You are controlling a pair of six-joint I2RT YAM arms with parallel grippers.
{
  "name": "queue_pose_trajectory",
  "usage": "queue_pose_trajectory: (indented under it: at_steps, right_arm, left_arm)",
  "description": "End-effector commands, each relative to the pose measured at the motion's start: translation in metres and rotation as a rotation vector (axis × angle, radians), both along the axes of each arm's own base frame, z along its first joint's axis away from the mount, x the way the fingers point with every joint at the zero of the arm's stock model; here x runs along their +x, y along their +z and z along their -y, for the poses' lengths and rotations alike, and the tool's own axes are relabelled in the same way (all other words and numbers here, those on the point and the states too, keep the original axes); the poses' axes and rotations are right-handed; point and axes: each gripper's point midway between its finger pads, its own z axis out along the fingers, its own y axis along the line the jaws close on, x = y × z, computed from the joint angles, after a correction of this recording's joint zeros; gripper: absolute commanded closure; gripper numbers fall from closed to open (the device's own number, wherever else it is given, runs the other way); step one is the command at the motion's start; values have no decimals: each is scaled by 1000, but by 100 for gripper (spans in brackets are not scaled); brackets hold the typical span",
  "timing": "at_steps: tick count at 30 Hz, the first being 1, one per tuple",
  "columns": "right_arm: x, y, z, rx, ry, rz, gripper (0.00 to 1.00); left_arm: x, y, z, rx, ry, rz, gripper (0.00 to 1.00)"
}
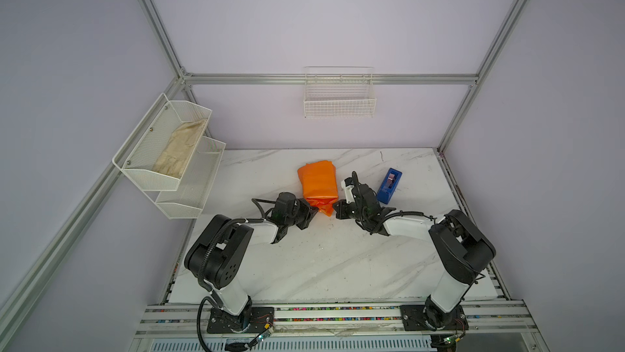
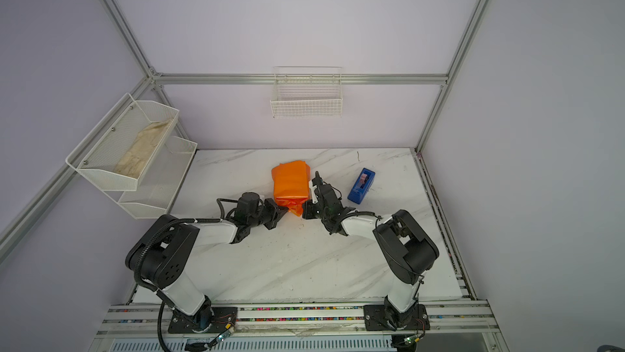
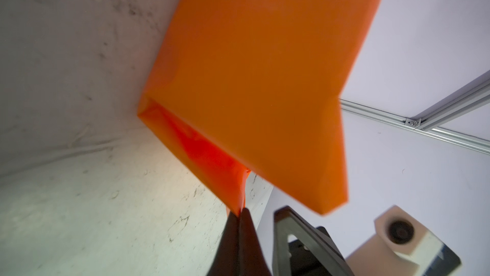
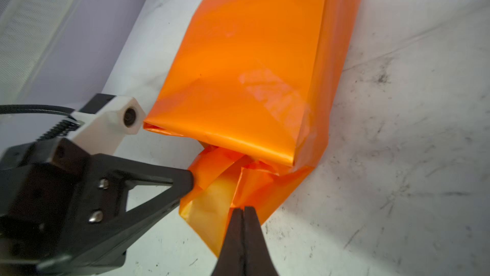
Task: Wrap a gift box in wrapping paper
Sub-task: Fifth fold the wrapping paper around the gift box.
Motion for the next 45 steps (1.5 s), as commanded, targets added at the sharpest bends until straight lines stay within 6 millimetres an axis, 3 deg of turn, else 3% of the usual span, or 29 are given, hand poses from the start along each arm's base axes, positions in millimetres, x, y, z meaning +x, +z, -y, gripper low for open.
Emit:
queue_pose_trajectory:
  at_steps: [1,19,30,41,45]
  right_arm:
    - [4,-2,-7,28,4,-42,100]
    - [28,-33,-31,90,-13,-98,100]
    - [25,-23,-54,191,88,-95,100]
    - [9,19,-22,44,95,27,100]
    - [0,21,-3,-34,91,86,100]
  left_arm:
    - [0,17,-1,-32,-2,55,100]
    - [-6,13,-2,-38,-10,33,100]
    - [-10,12,-1,-41,-15,27,100]
    - [-10,10,-3,-45,-4,21,100]
    - [-10,10,-4,-48,0,16,100]
